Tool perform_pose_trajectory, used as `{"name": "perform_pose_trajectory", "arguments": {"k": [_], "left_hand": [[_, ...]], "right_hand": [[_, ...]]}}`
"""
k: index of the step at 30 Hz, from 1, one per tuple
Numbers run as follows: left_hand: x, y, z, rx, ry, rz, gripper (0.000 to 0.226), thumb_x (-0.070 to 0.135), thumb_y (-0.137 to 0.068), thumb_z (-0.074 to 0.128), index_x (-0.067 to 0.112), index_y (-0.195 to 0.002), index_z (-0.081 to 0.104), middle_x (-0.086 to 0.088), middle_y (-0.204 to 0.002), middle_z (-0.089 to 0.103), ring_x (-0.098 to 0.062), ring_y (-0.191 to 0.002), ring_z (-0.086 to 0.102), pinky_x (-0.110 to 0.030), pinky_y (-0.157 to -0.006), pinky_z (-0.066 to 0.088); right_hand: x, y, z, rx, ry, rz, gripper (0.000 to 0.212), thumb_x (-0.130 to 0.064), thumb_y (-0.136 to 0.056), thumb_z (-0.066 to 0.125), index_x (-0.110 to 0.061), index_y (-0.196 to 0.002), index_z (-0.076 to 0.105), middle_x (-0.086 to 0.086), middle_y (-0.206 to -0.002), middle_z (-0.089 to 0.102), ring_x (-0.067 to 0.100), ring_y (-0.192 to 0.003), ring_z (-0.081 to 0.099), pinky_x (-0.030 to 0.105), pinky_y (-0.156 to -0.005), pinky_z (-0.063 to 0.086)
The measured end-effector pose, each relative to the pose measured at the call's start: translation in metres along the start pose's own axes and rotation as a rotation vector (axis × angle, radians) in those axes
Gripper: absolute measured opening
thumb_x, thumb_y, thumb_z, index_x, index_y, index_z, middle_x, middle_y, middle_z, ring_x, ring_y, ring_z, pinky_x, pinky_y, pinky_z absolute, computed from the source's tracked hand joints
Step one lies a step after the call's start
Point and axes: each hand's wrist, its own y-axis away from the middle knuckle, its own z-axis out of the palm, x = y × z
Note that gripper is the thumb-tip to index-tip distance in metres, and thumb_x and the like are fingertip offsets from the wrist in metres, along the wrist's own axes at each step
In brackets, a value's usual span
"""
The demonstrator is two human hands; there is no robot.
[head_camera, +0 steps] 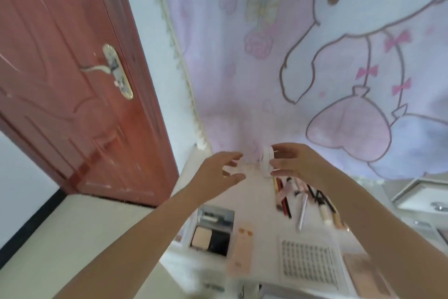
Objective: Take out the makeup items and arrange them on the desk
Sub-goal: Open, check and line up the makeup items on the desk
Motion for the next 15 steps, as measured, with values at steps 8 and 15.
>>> {"name": "perform_pose_trajectory", "arguments": {"k": [8,15], "left_hand": [[0.098,-0.026,-0.073,0.204,-0.049,0.541,0.059,0.011,-0.072,0.076,0.02,-0.125,0.051,0.025,-0.106,0.049,0.015,-0.096,0.051,-0.006,-0.082,0.046],[0.105,-0.019,-0.087,0.315,0.003,0.644,0.063,0.023,-0.066,0.069,0.023,-0.123,0.044,0.023,-0.102,0.051,0.022,-0.092,0.051,-0.002,-0.083,0.045]], "right_hand": [[-0.127,0.019,0.0,-0.191,-0.026,-0.299,0.021,-0.006,-0.083,0.051,-0.017,-0.093,0.066,-0.002,-0.082,0.074,0.01,-0.08,0.07,0.02,-0.073,0.057],[-0.15,0.025,0.011,-0.257,-0.059,-0.297,0.023,-0.018,-0.078,0.053,-0.012,-0.097,0.064,0.006,-0.09,0.071,0.012,-0.08,0.07,0.021,-0.075,0.057]]}}
